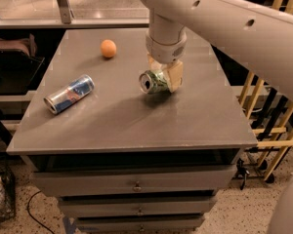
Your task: Knock green can over
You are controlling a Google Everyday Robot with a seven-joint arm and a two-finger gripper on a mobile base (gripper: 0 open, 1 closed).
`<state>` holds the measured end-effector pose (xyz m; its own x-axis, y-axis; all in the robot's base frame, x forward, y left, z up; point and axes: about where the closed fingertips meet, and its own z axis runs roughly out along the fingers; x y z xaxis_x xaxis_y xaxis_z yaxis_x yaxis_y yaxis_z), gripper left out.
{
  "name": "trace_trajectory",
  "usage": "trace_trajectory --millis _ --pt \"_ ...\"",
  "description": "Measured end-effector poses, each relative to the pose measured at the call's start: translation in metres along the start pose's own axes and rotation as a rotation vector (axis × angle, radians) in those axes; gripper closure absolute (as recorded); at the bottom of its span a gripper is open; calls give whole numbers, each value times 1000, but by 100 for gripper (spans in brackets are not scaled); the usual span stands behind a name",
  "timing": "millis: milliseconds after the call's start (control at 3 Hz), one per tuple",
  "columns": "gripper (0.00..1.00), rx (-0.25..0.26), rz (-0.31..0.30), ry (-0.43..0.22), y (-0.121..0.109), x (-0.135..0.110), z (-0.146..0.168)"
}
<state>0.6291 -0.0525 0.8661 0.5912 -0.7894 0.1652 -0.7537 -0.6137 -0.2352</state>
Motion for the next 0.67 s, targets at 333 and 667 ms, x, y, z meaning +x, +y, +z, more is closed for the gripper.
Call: trace_trajectory --millis 333,667 --pt "100 -32 -12 -30 2 -9 6" --pt "100 -52 -16 -58 4 -15 9"
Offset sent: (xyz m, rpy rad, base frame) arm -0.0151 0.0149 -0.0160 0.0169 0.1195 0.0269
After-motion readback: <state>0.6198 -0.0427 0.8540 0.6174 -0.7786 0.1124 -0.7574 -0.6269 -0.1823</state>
